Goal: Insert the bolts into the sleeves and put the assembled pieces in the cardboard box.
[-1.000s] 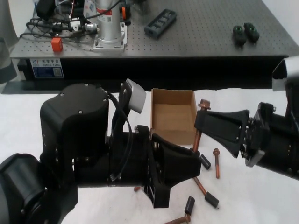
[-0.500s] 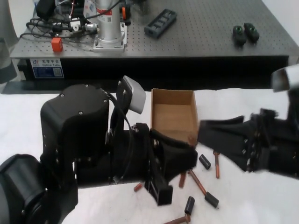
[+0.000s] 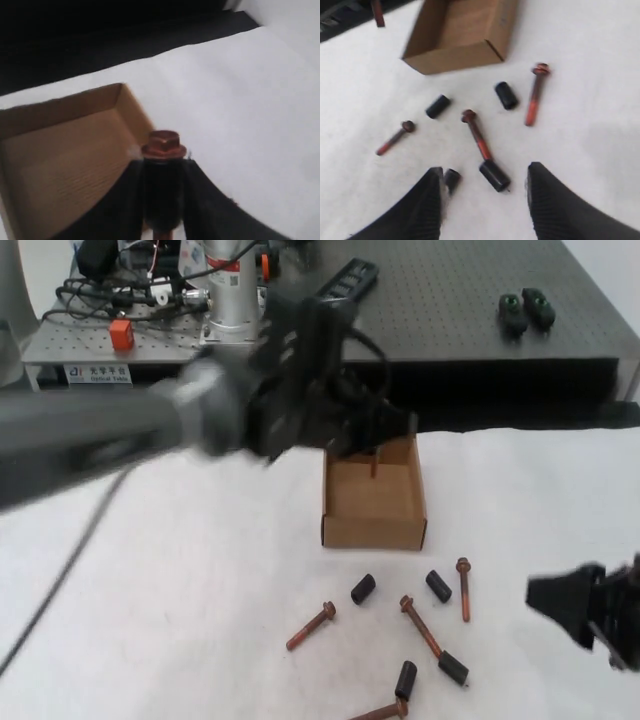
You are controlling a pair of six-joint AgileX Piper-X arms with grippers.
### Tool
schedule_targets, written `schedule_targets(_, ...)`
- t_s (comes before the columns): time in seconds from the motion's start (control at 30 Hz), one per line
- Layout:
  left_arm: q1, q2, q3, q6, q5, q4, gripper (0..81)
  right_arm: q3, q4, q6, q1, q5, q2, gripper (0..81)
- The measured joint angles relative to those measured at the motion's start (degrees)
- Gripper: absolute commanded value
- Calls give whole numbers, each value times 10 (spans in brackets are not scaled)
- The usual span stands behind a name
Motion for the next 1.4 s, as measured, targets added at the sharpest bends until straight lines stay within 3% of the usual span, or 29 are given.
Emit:
schedule_targets(0.23,0,222,-339,43,-38,260,7,-31,106,-20,0,107,0,380)
schedule_targets(0.37,2,253,-386,48,-47,316,6,-44,130,-24,0,127,0,337)
schedule_targets(0.47,3,253,-388,48,-49,326,83,-69,175,-53,0,166,23,337)
schedule_targets(0.6,4,251,-391,48,-50,327,263,-101,166,-73,5,186,93,337)
schedule_targets(0.7,4,245,-391,48,-50,334,331,-145,155,-76,37,203,176,337)
schedule_targets(0.93,6,156,-391,77,-115,418,264,-262,133,-81,105,226,394,337)
schedule_targets(1.2,6,84,-395,95,-186,495,247,-366,126,-87,124,226,547,337)
schedule_targets(1.4,6,76,-395,95,-201,536,247,-407,135,-90,124,237,600,337)
